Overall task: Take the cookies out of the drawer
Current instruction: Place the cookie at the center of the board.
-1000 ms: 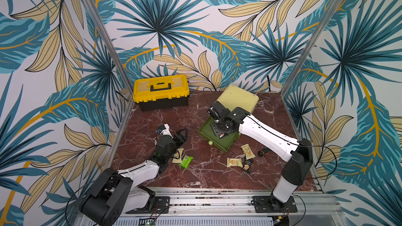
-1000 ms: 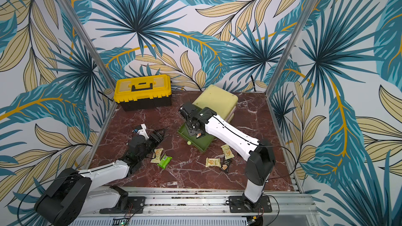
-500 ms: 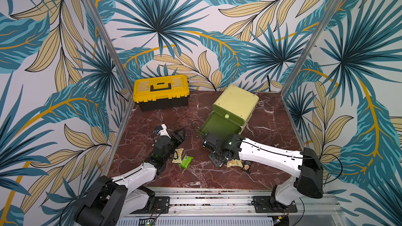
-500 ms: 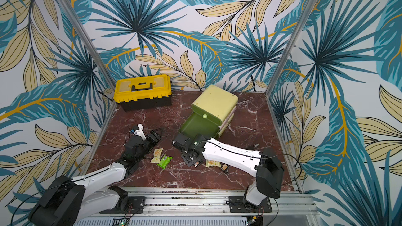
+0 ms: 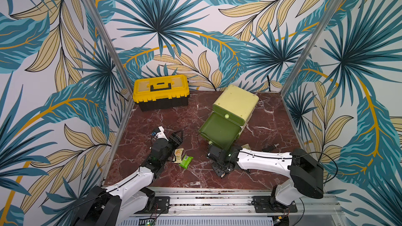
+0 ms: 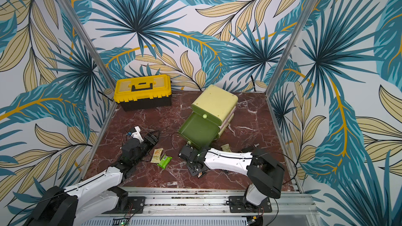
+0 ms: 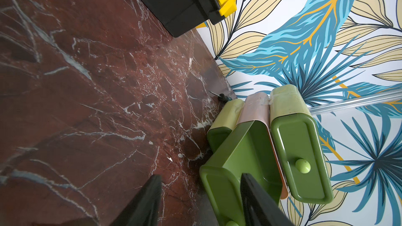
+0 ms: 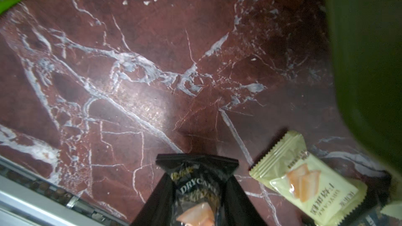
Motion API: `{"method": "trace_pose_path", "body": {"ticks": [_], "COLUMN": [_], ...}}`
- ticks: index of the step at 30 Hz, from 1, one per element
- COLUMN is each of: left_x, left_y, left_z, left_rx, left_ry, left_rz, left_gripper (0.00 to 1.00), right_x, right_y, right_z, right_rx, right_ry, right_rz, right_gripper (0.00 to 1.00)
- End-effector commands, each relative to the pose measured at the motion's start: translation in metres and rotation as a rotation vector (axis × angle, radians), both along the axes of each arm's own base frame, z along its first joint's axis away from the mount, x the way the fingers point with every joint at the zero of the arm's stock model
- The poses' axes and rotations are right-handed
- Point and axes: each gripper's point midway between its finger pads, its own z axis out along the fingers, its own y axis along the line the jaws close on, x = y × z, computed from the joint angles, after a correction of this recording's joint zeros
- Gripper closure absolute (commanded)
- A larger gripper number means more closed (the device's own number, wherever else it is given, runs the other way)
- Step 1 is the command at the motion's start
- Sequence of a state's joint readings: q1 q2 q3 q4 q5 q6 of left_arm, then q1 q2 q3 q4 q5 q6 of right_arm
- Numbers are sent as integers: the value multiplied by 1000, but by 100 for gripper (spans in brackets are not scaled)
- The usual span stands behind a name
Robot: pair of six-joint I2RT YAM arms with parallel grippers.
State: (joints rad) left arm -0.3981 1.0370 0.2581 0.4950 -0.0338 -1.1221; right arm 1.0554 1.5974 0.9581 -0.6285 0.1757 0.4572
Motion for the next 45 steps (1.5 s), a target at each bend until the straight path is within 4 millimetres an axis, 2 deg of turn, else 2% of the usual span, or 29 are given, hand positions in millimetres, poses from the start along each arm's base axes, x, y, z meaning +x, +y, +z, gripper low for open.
{"method": "trace_pose_path", "body": {"ticks": [1,3,6,13,18,22,24,27,32,41,45], "left_x": [-7,-9,-7,-8,-8,1,5,12,23,39,45], "left_y": [7,7,2,-29,-62,-101,-117,-128,-136,-160,-174], "left_z": [-14,-13,-5,1,1,-3,-8,-13,-25,-12,-1], "left_rx": [38,32,48,11,-28,-104,-155,-196,-174,-201,-213], "left_ry": [31,33,22,24,19,15,28,22,70,36,16], "left_rz": [6,3,-26,-121,-151,-205,-216,-193,-172,-215,-242], "left_gripper": [38,38,38,43,47,54,58,61,65,69,70], "right_x": [6,9,15,43,61,74,79,81,81,75,73], "right_y": [3,4,8,12,3,-17,-29,-44,-65,-89,-96], "right_z": [-7,-1,25,133,183,214,223,227,232,230,230], "right_rx": [2,2,35,156,187,233,258,262,277,295,291], "right_ry": [-33,-54,-104,-327,-424,-489,-504,-522,-548,-566,-569], "right_rz": [3,8,25,7,-56,-147,-199,-244,-312,-384,-398], "right_gripper": [51,44,41,41,41,41,42,42,42,42,43]}}
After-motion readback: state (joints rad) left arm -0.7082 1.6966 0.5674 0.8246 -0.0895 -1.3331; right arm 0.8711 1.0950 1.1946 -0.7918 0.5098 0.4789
